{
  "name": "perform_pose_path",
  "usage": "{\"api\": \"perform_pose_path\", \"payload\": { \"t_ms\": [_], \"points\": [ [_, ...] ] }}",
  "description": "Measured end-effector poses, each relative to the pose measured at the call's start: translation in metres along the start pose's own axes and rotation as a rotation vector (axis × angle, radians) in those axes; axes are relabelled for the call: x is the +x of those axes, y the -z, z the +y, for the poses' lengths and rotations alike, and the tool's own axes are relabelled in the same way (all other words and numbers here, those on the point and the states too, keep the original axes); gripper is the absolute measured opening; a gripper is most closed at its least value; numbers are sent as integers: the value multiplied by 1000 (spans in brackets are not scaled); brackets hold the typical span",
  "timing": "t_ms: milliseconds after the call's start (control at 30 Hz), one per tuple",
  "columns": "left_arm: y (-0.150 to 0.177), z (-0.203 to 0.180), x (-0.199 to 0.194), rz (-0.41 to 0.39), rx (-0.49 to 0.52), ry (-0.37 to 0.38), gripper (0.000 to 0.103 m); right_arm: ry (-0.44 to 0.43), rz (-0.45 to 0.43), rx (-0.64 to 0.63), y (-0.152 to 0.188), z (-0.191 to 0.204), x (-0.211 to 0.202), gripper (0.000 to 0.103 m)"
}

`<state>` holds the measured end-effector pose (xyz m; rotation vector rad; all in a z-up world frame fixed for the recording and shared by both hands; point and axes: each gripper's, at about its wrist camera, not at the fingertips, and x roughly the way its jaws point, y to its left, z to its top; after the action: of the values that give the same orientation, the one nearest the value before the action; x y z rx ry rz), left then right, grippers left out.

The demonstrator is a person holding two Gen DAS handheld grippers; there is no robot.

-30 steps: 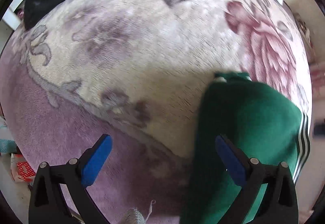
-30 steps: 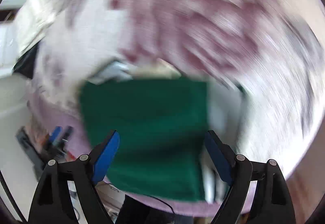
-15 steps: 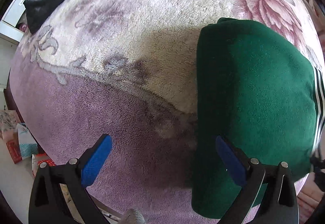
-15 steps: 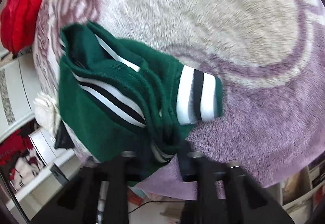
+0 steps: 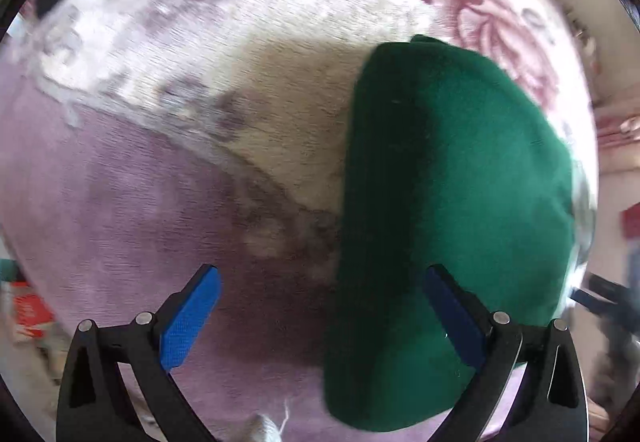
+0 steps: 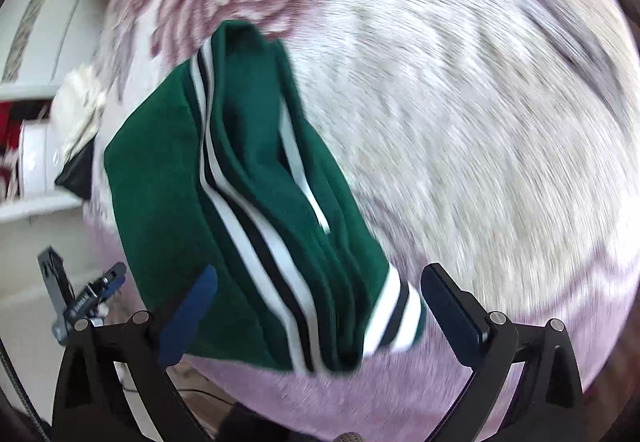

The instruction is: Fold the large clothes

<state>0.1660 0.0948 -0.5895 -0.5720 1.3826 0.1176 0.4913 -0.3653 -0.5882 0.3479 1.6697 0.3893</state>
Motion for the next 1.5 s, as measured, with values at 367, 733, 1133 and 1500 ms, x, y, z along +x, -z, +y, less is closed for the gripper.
{"api": "perform_pose_path", "payload": {
  "t_ms": [367, 733, 1133, 1500],
  "points": [
    [-10, -9, 60, 98, -32, 371, 103, -400, 272, -128, -90, -31, 85, 103],
    [-24, -22, 36, 13, -70, 443, 70, -502, 324, -86, -120, 17, 95, 55],
    [-125, -82, -26, -2, 130, 396, 60, -619, 110, -6, -177, 76, -2, 38],
    [-329, -194, -11, -51, 401, 453, 60, -601, -126, 17, -406, 87, -90, 38]
  ]
}}
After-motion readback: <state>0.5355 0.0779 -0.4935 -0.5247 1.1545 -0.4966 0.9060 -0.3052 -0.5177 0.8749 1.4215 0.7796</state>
